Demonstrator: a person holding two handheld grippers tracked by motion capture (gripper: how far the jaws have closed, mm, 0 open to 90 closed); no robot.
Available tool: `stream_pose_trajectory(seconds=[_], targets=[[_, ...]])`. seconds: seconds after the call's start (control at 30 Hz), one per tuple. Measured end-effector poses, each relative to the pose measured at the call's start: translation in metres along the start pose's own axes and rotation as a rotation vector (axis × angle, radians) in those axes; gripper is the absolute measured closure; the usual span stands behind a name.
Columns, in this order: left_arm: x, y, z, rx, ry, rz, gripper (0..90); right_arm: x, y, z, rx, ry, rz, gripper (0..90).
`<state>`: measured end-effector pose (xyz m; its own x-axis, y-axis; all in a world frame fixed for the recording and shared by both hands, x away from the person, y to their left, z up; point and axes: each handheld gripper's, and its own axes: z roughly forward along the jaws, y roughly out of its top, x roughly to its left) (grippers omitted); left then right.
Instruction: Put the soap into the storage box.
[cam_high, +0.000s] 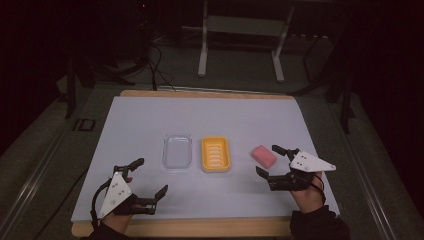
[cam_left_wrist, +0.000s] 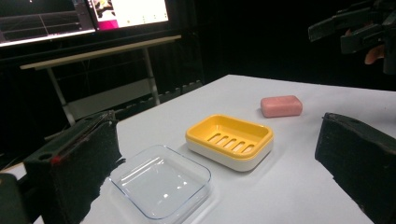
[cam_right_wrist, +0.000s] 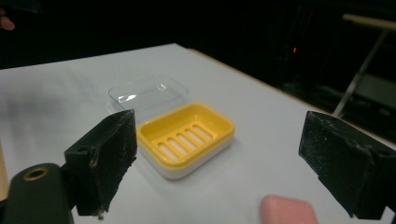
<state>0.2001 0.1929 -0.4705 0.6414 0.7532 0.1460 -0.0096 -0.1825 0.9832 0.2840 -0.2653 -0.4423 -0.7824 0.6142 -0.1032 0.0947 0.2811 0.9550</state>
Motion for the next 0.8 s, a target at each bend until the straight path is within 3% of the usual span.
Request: stream_pose_trajectory(seconds=[0.1,0.17,0.2,0.27,0.3,0.33,0.37,0.4,0.47,0.67,0.8], targets=[[0.000,0.000,0.000,-0.002,0.003,0.001,0.6,0.001,0.002,0.000,0.005,0.005,-0.016,11.7],[0.000,0.000,0.000,0.000,0.007,0.000,0.6,0.002,0.002,-0.001,-0.002,-0.019,-0.067,11.6],[0.000,0.000,0.000,0.000,0.008,0.000,0.6,0.004,0.003,-0.001,-0.002,-0.053,-0.123,11.6],[0.000,0.000,0.000,0.000,0.009,0.000,0.6,0.004,0.004,-0.002,0.000,-0.056,-0.133,11.8],[0.000,0.000,-0.001,0.000,0.010,0.002,0.6,0.003,0.005,-0.002,-0.001,-0.045,-0.122,14.0],[0.000,0.000,-0.001,0.000,0.009,0.002,0.6,0.000,0.007,-0.001,0.099,-0.020,0.071,14.2],[0.000,0.000,-0.001,0.001,0.008,0.003,0.6,-0.003,0.005,0.000,0.112,0.018,0.133,15.9],[0.000,0.000,-0.001,0.003,0.007,0.003,0.6,-0.006,0.004,0.001,0.109,0.040,0.139,18.5],[0.000,0.000,-0.001,0.006,0.006,0.005,0.6,-0.007,0.002,0.002,0.126,0.019,0.085,18.8],[0.000,0.000,0.000,0.013,0.004,0.009,0.6,-0.009,0.007,0.000,0.139,0.067,0.092,13.2],[0.000,0.000,-0.001,0.012,0.004,0.009,0.6,-0.007,0.011,-0.002,0.183,0.064,0.042,12.2]])
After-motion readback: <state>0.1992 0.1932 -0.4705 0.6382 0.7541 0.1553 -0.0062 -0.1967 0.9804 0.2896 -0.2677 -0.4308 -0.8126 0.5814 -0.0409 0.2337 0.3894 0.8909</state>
